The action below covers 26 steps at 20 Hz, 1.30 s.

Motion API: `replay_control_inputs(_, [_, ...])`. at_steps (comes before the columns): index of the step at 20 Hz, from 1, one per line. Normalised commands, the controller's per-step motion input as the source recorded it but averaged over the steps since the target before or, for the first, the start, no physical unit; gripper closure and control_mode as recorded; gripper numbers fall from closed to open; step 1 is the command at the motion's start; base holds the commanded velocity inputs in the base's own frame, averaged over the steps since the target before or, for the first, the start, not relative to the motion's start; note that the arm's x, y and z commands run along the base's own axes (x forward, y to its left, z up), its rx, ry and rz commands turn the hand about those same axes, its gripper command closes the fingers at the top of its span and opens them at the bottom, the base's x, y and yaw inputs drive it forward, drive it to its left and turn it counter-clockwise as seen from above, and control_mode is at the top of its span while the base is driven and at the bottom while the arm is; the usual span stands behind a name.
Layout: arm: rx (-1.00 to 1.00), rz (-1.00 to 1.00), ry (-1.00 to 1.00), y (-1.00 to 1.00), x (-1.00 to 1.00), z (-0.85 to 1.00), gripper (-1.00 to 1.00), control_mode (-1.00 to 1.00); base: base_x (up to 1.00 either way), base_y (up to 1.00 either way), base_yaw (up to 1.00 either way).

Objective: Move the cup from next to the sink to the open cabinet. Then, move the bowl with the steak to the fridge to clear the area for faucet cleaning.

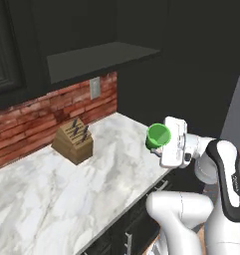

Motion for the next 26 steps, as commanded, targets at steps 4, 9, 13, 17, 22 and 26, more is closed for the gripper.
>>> replay_control_inputs(4, [0.0, 0.0, 0.0, 0.0, 0.0, 0.0, 1.0, 1.0, 0.29, -0.42, 0.43])
replay_control_inputs(9, [0.0, 0.0, 0.0, 0.0, 0.0, 0.0, 1.0, 1.0, 0.3, -0.65, 0.43])
replay_control_inputs(13, [0.0, 0.0, 0.0, 0.0, 0.0, 0.0, 1.0, 1.0, 0.12, -0.52, 0.42])
replay_control_inputs(17, [0.0, 0.0, 0.0, 0.0, 0.0, 0.0, 1.0, 1.0, 0.13, -0.12, 0.12])
replay_control_inputs(22, [0.0, 0.0, 0.0, 0.0, 0.0, 0.0, 1.0, 1.0, 1.0, 0.0, -0.01])
replay_control_inputs(26, [0.0, 0.0, 0.0, 0.0, 0.0, 0.0, 1.0, 1.0, 0.69, -0.02, 0.0])
